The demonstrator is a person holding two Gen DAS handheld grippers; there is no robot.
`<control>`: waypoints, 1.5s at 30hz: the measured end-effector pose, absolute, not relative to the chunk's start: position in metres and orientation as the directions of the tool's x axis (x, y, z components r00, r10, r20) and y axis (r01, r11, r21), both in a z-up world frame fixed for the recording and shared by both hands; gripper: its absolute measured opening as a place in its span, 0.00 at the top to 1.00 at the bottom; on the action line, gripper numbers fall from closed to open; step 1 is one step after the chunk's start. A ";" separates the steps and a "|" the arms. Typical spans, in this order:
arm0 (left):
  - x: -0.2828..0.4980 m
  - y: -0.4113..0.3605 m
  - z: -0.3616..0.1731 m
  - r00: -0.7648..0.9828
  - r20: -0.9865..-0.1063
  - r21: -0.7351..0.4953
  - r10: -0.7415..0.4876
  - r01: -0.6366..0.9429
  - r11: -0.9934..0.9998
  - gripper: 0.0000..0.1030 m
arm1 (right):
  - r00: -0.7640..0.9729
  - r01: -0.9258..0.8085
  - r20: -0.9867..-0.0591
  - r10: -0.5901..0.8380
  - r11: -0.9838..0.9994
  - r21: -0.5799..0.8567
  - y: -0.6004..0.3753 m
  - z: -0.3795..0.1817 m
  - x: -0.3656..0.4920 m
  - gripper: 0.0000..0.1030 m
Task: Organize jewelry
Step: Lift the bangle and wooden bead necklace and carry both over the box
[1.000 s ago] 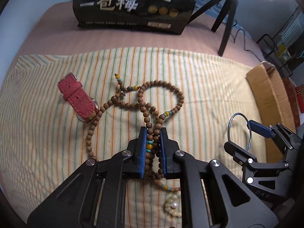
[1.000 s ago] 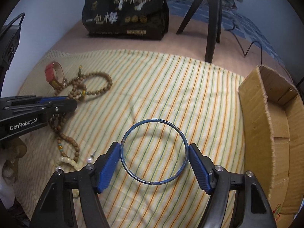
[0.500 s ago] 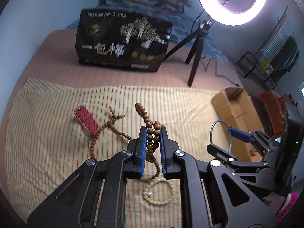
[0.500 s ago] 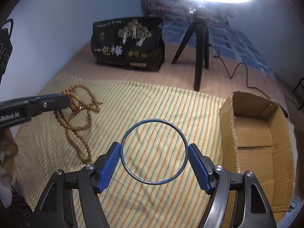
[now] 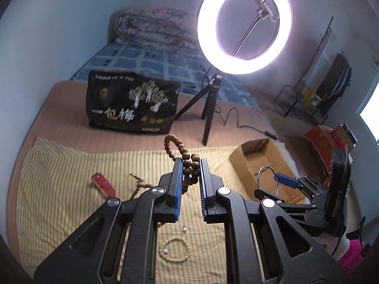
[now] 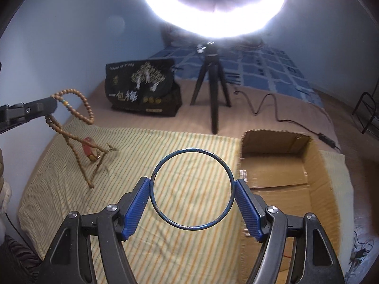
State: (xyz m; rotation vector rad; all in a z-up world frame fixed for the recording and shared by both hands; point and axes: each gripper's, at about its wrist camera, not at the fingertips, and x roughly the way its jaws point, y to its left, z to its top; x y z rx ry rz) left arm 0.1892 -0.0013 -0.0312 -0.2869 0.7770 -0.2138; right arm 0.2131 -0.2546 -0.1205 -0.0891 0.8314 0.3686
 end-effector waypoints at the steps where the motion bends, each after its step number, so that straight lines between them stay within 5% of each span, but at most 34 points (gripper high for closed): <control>1: 0.189 -0.003 -0.028 0.698 -0.650 -0.336 -0.301 0.091 0.937 0.89 | 0.620 -0.347 -0.732 0.282 0.935 0.067 -0.259 -0.117 0.213 0.28; 21: 0.218 -0.099 0.046 0.725 -0.530 -0.348 -0.439 0.286 0.893 0.89 | 0.681 -0.191 -0.709 0.180 0.979 0.065 -0.357 -0.096 0.206 0.28; 45: 0.283 -0.227 0.043 0.646 -0.560 -0.331 -0.520 0.401 0.854 0.89 | 0.622 -0.084 -0.774 0.117 0.993 0.082 -0.423 -0.132 0.218 0.28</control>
